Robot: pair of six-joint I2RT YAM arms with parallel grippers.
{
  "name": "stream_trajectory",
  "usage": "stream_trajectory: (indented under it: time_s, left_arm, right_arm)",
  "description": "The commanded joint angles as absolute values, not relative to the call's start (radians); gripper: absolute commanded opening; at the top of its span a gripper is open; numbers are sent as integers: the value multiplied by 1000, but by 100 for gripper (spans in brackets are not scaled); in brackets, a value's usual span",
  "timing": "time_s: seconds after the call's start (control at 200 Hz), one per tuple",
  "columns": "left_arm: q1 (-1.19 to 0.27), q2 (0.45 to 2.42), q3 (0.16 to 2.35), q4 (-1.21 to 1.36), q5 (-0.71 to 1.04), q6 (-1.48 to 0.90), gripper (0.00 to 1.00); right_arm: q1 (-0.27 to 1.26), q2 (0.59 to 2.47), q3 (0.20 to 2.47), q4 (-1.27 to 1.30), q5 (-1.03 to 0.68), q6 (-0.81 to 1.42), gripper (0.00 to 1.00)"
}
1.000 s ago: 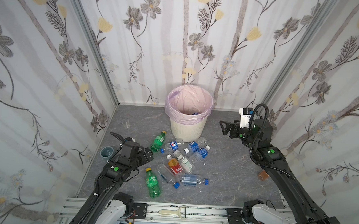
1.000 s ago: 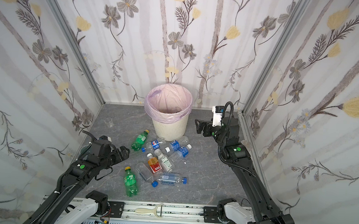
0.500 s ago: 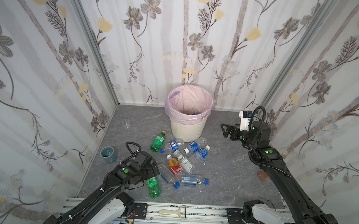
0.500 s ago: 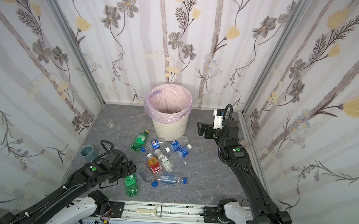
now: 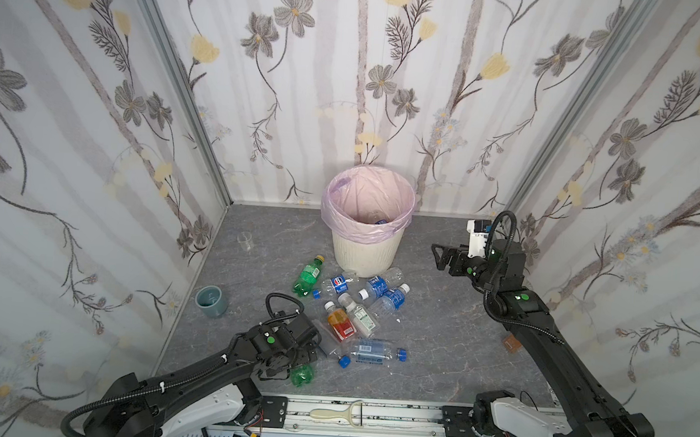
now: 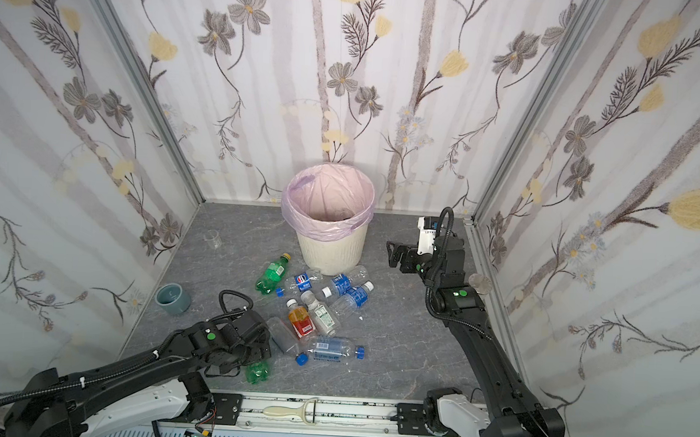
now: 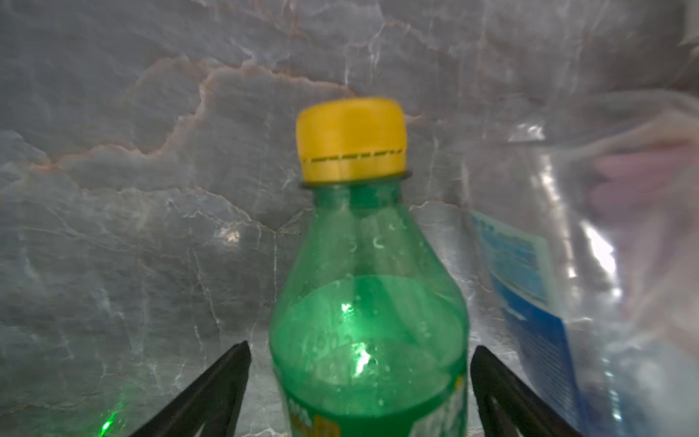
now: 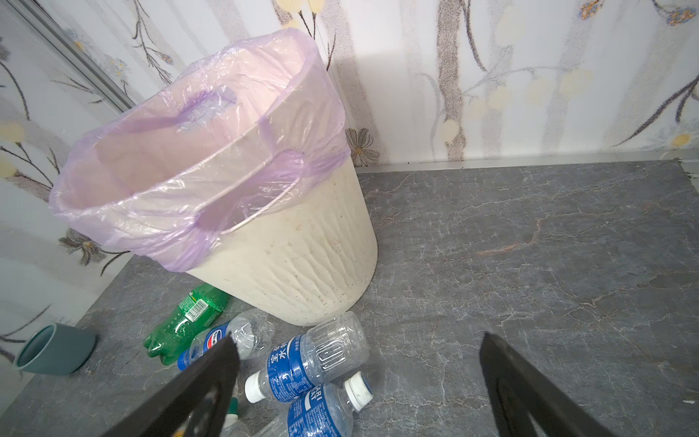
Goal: Throw the plastic bottles in the bin
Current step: 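Lower the left gripper onto the nearer green Sprite bottle and grasp it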
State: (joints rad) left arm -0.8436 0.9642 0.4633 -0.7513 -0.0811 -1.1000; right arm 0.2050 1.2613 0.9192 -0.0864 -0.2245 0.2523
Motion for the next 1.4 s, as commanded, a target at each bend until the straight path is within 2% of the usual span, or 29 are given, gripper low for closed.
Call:
stream_trajectory:
  time_s: [0.0, 0.11, 0.37, 0.485, 0.54, 0.884, 0.939, 1.174, 1.399]
  left_arm:
    - [-869, 988, 451, -704, -132, -1173, 86]
    - [-874, 1018, 428, -673, -150, -1173, 73]
    - [-885, 1084, 431, -626, -161, -1161, 67]
    - [-888, 1027, 445, -621, -183, -1136, 49]
    - [-888, 989, 445, -624, -191, -1129, 45]
    - [-854, 846, 571, -652, -274, -1072, 44]
    - [-839, 844, 615, -655, -298, -1027, 47]
    - [-696, 960, 901, -659, -367, -736, 50]
    - [-631, 1094, 1176, -628, -433, -568, 53]
  right_arm:
    - [200, 1249, 911, -39, -234, 248, 100]
    - [194, 1240, 898, -40, -232, 247, 100]
    - [193, 1219, 878, -53, -230, 250, 100]
    - [192, 1215, 876, -62, -227, 250, 100]
    - [192, 1213, 875, -64, -227, 250, 100]
    - [192, 1191, 876, -88, -237, 258, 100]
    - [192, 1183, 871, -93, -239, 256, 100]
    - [193, 1171, 859, -114, -241, 252, 99]
    - [195, 1141, 821, -143, -194, 259, 99]
